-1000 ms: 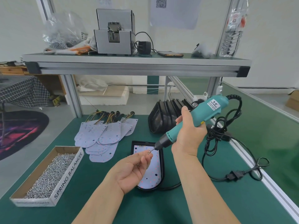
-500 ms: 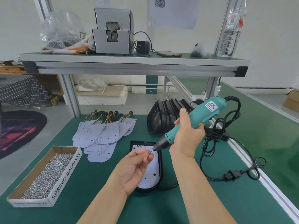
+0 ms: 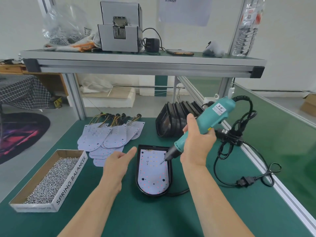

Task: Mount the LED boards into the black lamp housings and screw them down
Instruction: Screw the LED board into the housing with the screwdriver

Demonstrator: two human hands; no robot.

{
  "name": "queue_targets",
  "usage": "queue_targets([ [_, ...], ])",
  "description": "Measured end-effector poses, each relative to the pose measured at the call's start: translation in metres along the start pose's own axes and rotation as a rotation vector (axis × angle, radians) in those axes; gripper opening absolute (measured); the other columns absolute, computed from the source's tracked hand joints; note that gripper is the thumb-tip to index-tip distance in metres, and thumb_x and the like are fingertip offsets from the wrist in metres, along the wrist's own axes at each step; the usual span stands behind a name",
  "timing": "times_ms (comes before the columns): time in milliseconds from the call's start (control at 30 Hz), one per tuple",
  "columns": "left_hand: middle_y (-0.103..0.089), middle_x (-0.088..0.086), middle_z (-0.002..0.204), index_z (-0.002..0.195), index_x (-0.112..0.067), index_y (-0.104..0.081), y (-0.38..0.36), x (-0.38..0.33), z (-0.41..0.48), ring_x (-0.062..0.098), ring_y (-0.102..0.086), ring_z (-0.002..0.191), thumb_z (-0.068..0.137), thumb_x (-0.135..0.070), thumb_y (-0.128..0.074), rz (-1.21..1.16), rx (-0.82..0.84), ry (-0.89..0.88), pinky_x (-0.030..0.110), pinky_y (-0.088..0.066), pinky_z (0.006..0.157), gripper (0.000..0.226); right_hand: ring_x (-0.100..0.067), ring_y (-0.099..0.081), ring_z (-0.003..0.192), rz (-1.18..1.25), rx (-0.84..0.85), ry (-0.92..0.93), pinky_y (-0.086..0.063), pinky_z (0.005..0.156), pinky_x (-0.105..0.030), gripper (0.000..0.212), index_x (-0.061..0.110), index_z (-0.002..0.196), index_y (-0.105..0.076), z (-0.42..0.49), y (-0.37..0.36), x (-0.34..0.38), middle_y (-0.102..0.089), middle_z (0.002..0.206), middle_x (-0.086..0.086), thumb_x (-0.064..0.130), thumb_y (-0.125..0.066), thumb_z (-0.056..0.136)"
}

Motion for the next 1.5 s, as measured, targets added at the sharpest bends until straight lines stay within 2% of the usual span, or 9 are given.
queue_targets([
  [67,-0.051,0.003,0.084,0.086,-0.008,-0.060,-0.010,0.012,0.005,0.021,-0.045,0.076,0.078,-0.062,-0.071,0.191,0.064,0.032,0.034,-0.033,0.065,0.056,-0.014,-0.053,0.056,-0.056,0.059,0.017,-0.047,0.055,-0.022,0.023,0.017,0.075,-0.056,-0.009,0.000,-0.012,-0.056,0.061,0.000,0.019,-0.077,0.083],
  [233,-0.051,-0.002,0.067,0.068,-0.014,-0.052,-0.038,0.027,0.007,0.018,-0.045,0.058,0.053,-0.053,-0.071,0.412,0.122,0.022,0.025,-0.032,0.055,0.046,-0.015,-0.050,0.057,-0.200,0.192,0.092,-0.047,0.057,-0.029,0.031,0.005,0.072,-0.056,-0.033,-0.004,-0.036,-0.055,0.061,0.002,0.028,-0.076,0.079],
  [300,-0.052,-0.002,0.064,0.067,-0.014,-0.052,-0.041,0.028,0.009,0.018,-0.045,0.055,0.055,-0.048,-0.072,0.421,0.121,0.005,0.024,-0.032,0.054,0.042,-0.011,-0.048,0.055,-0.252,0.217,0.147,-0.046,0.056,-0.026,0.033,0.003,0.072,-0.055,-0.038,-0.005,-0.038,-0.053,0.059,0.008,0.028,-0.076,0.079],
  [667,-0.059,0.000,0.068,0.069,-0.013,-0.057,-0.047,0.036,0.018,0.018,-0.051,0.059,0.062,-0.044,-0.076,0.378,0.144,0.015,0.025,-0.036,0.056,0.037,-0.011,-0.048,0.056,-0.265,0.249,0.168,-0.046,0.057,-0.033,0.033,0.002,0.073,-0.054,-0.045,-0.011,-0.042,-0.052,0.058,0.007,0.026,-0.075,0.080],
  [767,-0.063,0.001,0.070,0.072,-0.012,-0.060,-0.048,0.038,0.020,0.018,-0.054,0.061,0.063,-0.045,-0.077,0.371,0.146,0.019,0.025,-0.038,0.056,0.038,-0.009,-0.048,0.055,-0.259,0.249,0.160,-0.047,0.056,-0.028,0.032,0.002,0.073,-0.053,-0.045,-0.010,-0.044,-0.052,0.058,0.009,0.024,-0.075,0.081],
  [867,-0.060,0.000,0.068,0.070,-0.013,-0.057,-0.049,0.038,0.021,0.018,-0.052,0.059,0.066,-0.044,-0.077,0.378,0.136,0.015,0.025,-0.036,0.055,0.037,-0.006,-0.048,0.054,-0.253,0.251,0.159,-0.046,0.055,-0.022,0.031,0.002,0.073,-0.053,-0.044,-0.010,-0.045,-0.052,0.057,0.011,0.021,-0.076,0.082],
  [1067,-0.049,-0.003,0.060,0.063,-0.015,-0.045,-0.047,0.039,0.021,0.017,-0.043,0.053,0.069,-0.043,-0.079,0.407,0.100,0.002,0.025,-0.029,0.052,0.044,-0.006,-0.046,0.052,-0.251,0.256,0.136,-0.044,0.053,-0.022,0.035,0.000,0.071,-0.050,-0.045,-0.011,-0.049,-0.050,0.055,0.012,0.023,-0.075,0.080],
  [1367,-0.043,-0.005,0.057,0.060,-0.018,-0.040,-0.046,0.035,0.019,0.016,-0.038,0.051,0.068,-0.046,-0.079,0.450,0.076,0.008,0.024,-0.027,0.050,0.048,-0.006,-0.038,0.048,-0.247,0.287,0.086,-0.039,0.048,-0.020,0.034,0.016,0.066,-0.044,-0.048,-0.015,-0.055,-0.042,0.051,0.015,0.024,-0.074,0.079],
  [1500,-0.057,-0.001,0.067,0.069,-0.013,-0.054,-0.048,0.034,0.015,0.016,-0.050,0.059,0.071,-0.044,-0.079,0.423,0.120,0.030,0.025,-0.035,0.053,0.040,-0.008,-0.045,0.053,-0.212,0.282,0.086,-0.044,0.054,-0.021,0.034,0.002,0.071,-0.051,-0.047,-0.010,-0.048,-0.049,0.057,0.010,0.025,-0.075,0.080],
])
Point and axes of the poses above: each hand's wrist, its own z-axis towards the middle knuckle, its own y-axis out of the back of the hand, x = y × z, the point moved 8 cm from there along z, towards the middle knuckle
